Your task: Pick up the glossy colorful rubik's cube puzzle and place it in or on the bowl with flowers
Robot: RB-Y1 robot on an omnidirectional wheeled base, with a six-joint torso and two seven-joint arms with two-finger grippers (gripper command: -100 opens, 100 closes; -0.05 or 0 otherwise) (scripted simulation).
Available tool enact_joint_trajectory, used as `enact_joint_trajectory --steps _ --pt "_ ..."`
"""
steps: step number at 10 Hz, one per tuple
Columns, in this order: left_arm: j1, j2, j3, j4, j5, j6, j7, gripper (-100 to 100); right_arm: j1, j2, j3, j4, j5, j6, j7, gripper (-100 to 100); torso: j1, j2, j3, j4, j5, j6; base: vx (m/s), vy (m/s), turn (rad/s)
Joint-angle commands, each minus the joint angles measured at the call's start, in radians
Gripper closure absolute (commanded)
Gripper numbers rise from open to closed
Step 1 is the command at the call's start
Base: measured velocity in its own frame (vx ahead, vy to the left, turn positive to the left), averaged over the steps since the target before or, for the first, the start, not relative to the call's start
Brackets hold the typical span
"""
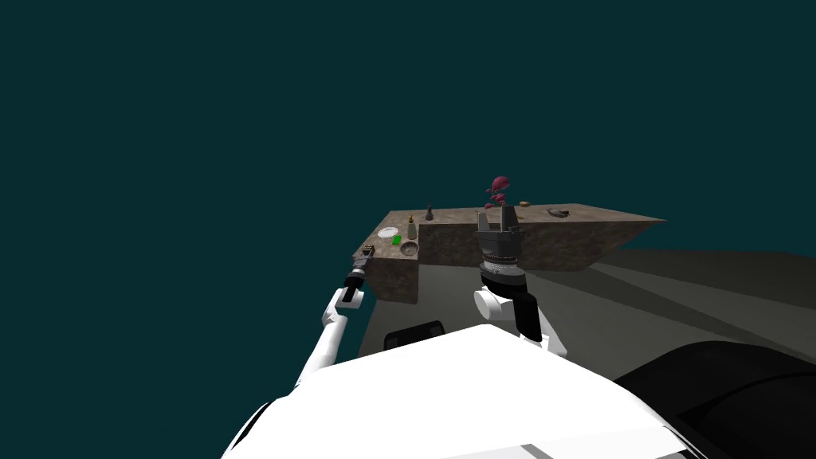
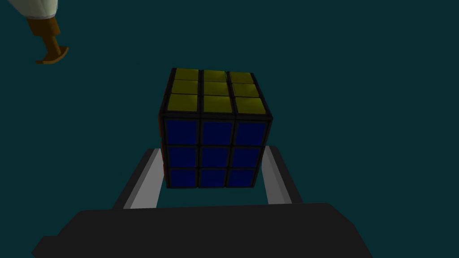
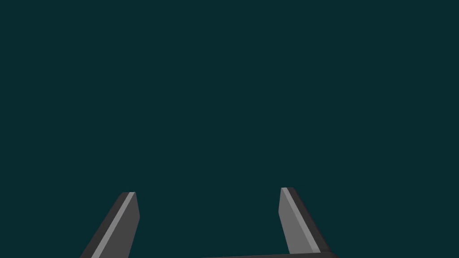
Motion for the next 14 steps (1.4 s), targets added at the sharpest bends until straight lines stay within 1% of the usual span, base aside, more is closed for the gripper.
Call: enact_joint_trajectory --steps 1,3,4,7,8,9,10,13,14 --pt "-0.032 0.001 -0.013 -0.017 0.004 0.035 0.013 100 0.000 0.000 0.000 0.000 0.000 0.000 0.000 0 0.000 0.000 0.000 0.000 0.000 0.000 -0.066 -0.017 0.113" --pt "-0.048 -0.005 -0.021 -0.024 0.004 0.065 0.021 100 0.000 0.000 0.000 0.000 0.000 0.000 0.000 0 -0.002 -0.002 -0.001 0.000 0.000 0.003 -0.057 -0.046 -0.017" --pt "-0.050 -0.014 -0.018 -0.014 0.000 0.076 0.017 100 0.000 0.000 0.000 0.000 0.000 0.000 0.000 0 -0.004 -0.002 -0.002 -0.001 0.000 0.004 -0.023 -0.107 -0.225" --pt "-0.051 -0.042 0.004 0.024 -0.013 0.086 -0.006 100 0.000 0.000 0.000 0.000 0.000 0.000 0.000 0 -0.014 -0.010 -0.006 -0.002 -0.002 0.007 0.057 -0.171 -0.269" --pt "-0.049 -0.057 0.014 0.040 -0.017 0.088 -0.015 100 0.000 0.000 0.000 0.000 0.000 0.000 0.000 0 -0.014 -0.013 -0.007 -0.003 -0.002 0.007 0.121 -0.192 -0.299" --pt "-0.046 -0.079 0.023 0.057 -0.021 0.090 -0.024 100 0.000 0.000 0.000 0.000 0.000 0.000 0.000 0 -0.016 -0.015 -0.009 -0.004 -0.002 0.008 0.125 -0.157 -0.337" --pt "-0.041 -0.111 0.032 0.073 -0.024 0.092 -0.031 100 0.000 0.000 0.000 0.000 0.000 0.000 0.000 0 -0.015 -0.016 -0.009 -0.004 -0.002 0.009 0.130 -0.116 -0.279" --pt "-0.028 -0.169 0.041 0.095 -0.026 0.097 -0.037 100 0.000 0.000 0.000 0.000 0.000 0.000 0.000 0 -0.005 -0.010 -0.007 -0.003 0.001 0.005 0.061 -0.056 -0.074" --pt "-0.035 -0.161 0.042 0.098 -0.027 0.089 -0.041 100 0.000 0.000 0.000 0.000 0.000 0.000 0.000 0 -0.002 -0.008 -0.005 -0.003 0.002 0.004 0.009 -0.012 -0.016"
